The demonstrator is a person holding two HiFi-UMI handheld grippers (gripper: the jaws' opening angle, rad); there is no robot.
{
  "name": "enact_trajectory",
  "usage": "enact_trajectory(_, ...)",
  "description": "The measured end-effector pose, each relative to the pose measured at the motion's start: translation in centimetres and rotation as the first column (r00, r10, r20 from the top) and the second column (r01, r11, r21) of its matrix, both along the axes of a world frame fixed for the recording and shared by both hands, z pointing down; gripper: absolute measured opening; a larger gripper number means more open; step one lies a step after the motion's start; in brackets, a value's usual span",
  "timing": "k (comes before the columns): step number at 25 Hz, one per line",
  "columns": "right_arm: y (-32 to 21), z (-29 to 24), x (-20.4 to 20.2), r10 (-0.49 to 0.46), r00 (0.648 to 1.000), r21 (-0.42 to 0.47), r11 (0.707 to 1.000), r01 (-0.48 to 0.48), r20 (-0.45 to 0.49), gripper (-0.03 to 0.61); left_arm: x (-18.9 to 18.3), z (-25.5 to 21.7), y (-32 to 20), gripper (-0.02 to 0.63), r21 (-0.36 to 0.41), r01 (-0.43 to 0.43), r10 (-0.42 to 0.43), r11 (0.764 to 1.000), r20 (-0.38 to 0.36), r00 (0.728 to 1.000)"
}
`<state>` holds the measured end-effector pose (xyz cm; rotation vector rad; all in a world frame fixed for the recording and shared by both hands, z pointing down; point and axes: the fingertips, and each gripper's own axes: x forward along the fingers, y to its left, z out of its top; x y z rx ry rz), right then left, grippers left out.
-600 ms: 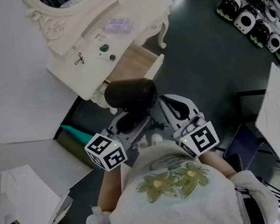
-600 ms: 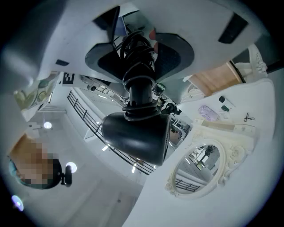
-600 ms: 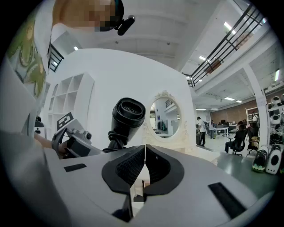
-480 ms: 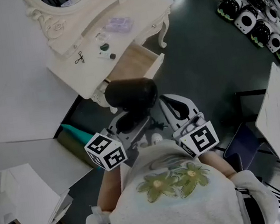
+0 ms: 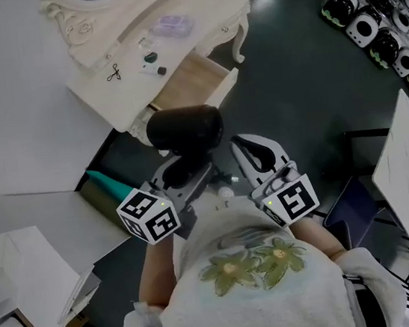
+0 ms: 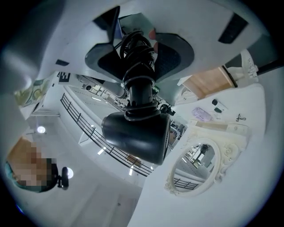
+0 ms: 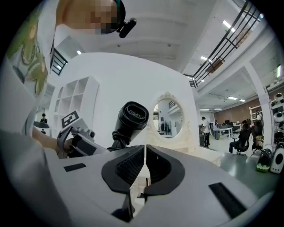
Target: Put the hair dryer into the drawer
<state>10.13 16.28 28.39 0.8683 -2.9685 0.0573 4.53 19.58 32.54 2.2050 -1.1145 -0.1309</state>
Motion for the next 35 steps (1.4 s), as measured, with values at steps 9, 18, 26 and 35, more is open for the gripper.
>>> enact_trajectory(9,0.7,1.6,0.0,-0.040,0.997,0.015,0.999,0.041,-0.066,0.026,0.2,1.5,0.2,0.219,-0.044,0.023,-0.021,0.999,0.059,0.998)
enact_trajectory(18,-1.5,3.1,-1.0,-0.042,0.994,-0.002,0.999,0.042,-0.100,0.026,-1.8,3.4,-2.6,0.219,-0.104,0.040,-0.032,0.994,0.081,0.996)
enact_trajectory(26,-5.5,3.6,-2.1,-0.036,0.994,-0.030,0.999,0.033,-0.103,0.026,-3.1,5.0,-6.5,0.219,-0.164,0.015,0.006,0.986,0.129,0.992)
enact_trajectory(35,-9.3,4.3,-3.1,-0.030,0.995,-0.071,0.997,0.024,-0.094,0.026,-4.6,6.8,-10.4,0.218,-0.230,0.007,0.027,0.973,0.146,0.989)
